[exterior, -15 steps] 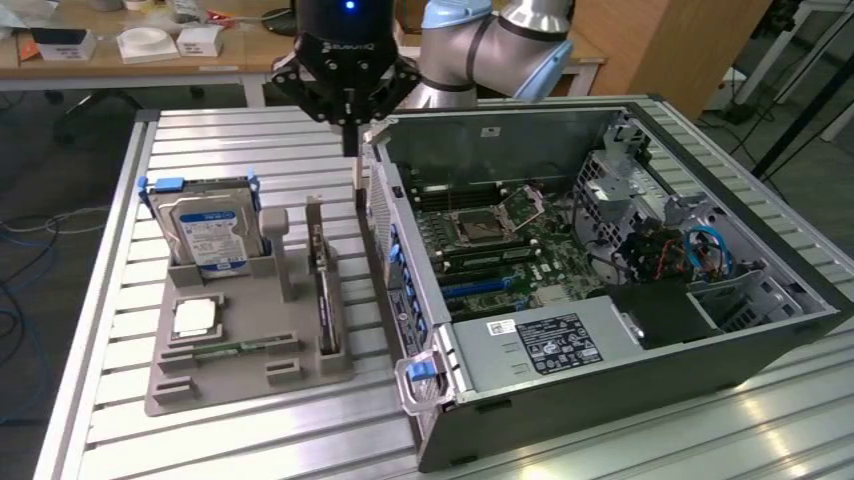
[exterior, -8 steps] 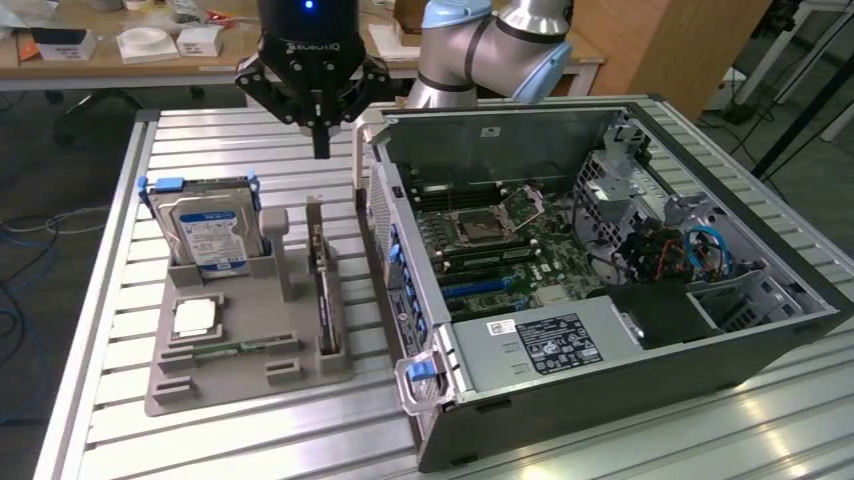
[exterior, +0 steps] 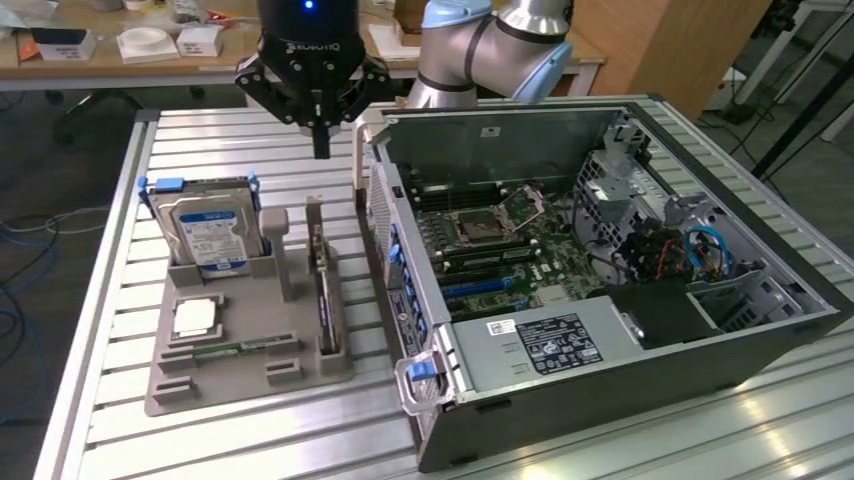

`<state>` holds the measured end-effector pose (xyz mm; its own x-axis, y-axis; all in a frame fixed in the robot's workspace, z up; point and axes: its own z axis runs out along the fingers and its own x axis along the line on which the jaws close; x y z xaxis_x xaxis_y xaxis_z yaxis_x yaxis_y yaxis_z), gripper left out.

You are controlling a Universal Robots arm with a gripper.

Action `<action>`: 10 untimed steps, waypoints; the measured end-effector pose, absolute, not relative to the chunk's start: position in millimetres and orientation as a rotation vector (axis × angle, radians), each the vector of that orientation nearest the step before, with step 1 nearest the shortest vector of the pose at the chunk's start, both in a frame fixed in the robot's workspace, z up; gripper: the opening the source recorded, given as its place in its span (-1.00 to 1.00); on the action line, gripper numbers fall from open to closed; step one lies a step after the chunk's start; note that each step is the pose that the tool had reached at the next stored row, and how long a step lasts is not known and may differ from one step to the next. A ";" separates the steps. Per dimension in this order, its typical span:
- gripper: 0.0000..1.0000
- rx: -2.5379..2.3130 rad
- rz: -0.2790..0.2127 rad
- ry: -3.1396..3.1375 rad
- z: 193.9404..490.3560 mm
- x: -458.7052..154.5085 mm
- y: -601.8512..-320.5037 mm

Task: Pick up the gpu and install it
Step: 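Pick up the gpu and move the gpu toward the slot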

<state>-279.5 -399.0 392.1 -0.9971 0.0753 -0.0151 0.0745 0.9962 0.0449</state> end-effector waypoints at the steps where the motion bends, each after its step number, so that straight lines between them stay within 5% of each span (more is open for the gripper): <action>1: -0.79 0.117 0.069 3.122 392.1 -279.5 -399.0; 10: -0.77 0.117 0.072 3.122 392.1 -279.6 -398.9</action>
<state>-279.6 -398.9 392.1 -0.9970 0.0753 -0.0150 0.0746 0.9961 0.0464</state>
